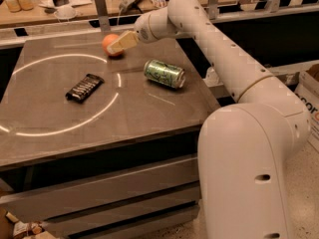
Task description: Pick orange
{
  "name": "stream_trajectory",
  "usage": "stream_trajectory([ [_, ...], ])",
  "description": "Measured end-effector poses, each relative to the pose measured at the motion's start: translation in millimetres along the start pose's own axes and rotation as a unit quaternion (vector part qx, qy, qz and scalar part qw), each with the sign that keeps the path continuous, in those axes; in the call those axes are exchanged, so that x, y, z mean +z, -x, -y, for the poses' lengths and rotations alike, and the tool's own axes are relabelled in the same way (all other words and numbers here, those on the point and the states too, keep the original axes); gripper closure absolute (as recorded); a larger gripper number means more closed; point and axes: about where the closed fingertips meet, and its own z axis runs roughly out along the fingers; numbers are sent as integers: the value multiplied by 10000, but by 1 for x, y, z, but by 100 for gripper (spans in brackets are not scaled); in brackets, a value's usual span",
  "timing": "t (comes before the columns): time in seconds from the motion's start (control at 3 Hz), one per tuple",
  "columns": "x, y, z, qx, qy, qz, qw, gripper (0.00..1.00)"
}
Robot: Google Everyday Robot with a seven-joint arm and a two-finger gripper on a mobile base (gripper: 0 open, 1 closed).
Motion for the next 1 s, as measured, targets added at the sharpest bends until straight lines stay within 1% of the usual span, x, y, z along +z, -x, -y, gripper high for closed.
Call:
stream_trajectory([
  [0.33, 27, -6, -11, 47, 80, 92, 9999, 0],
  [0.67, 47, -12, -24, 72, 234, 72, 9997, 0],
  [1.0, 57, -18, -33, 100, 401, -6, 9991, 12],
])
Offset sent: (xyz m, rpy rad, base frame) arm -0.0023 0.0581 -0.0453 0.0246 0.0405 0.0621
